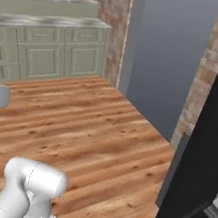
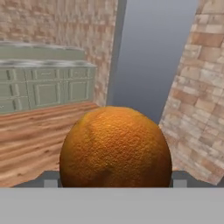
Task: Pick up the pear and orange from the fridge and place one fruit on each plate on the dining counter.
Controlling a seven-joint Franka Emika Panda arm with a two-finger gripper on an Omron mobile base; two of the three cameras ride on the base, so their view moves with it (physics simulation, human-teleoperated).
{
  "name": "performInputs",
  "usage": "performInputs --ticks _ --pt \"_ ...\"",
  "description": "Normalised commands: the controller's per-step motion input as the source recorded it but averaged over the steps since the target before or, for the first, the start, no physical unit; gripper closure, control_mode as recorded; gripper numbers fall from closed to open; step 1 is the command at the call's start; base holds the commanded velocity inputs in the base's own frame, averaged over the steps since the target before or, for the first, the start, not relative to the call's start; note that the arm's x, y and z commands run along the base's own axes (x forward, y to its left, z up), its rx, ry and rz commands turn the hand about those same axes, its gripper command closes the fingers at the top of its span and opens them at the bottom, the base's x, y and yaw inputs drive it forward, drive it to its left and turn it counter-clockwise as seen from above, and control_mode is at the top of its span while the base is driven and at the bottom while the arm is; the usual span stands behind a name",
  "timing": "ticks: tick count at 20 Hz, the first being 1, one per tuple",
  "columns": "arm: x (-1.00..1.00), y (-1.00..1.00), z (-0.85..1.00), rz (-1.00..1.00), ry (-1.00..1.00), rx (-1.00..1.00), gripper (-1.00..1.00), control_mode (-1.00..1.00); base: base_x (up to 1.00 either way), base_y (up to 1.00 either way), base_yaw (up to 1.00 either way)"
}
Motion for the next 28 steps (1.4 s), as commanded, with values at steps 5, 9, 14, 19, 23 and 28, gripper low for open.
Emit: performInputs --ticks 5,9,14,19,23,28 --pt "0.00 0.00 0.00 0.00 0.00 0.00 1.00 1.00 1.00 -0.05 0.48" --pt "0.00 0.00 0.00 0.00 0.00 0.00 1.00 1.00 1.00 -0.14 0.44" --pt "0.00 0.00 0.00 0.00 0.00 0.00 1.00 1.00 1.00 -0.01 0.47" --pt "0.00 0.00 0.00 0.00 0.00 0.00 1.00 1.00 0.99 0.00 0.59" --pt "0.00 0.00 0.00 0.00 0.00 0.00 1.00 1.00 1.00 0.00 0.59" --pt "0.00 0.00 0.00 0.00 0.00 0.00 1.00 1.00 0.99 0.00 0.57"
